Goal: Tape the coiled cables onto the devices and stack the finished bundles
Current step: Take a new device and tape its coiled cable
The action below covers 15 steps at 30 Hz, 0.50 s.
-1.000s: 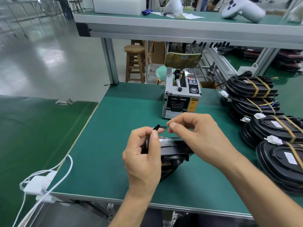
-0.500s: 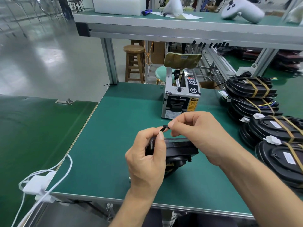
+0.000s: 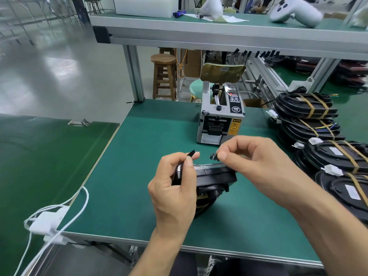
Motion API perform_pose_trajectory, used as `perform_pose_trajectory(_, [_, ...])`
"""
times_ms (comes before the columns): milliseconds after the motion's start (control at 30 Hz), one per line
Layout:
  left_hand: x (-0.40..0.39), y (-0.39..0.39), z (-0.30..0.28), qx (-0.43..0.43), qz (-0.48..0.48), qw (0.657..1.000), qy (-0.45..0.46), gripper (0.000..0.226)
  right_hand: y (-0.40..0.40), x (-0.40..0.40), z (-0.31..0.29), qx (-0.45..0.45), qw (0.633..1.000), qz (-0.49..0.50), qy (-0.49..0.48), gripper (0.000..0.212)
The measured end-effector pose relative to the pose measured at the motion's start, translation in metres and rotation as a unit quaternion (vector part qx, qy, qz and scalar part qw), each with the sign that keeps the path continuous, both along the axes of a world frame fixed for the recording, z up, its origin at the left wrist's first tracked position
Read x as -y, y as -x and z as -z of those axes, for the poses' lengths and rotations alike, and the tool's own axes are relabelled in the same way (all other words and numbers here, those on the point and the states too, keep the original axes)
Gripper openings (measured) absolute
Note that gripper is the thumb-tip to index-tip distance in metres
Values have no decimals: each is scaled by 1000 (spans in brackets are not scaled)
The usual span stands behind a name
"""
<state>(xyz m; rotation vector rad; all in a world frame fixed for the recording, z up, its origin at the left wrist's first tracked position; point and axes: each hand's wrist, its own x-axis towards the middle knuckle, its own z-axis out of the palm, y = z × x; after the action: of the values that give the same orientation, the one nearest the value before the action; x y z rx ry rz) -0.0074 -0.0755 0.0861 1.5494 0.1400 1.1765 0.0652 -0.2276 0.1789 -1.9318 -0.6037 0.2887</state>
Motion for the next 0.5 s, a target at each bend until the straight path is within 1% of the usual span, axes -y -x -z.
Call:
perform_pose_trajectory(200, [-1, -1, 1, -2, 6, 1000, 9, 6, 11, 5, 3, 39, 995, -20, 93, 13])
perform_pose_trajectory(500, [0, 0, 2, 0, 16, 1000, 8, 4, 8, -1, 0, 50, 991, -17, 126, 13])
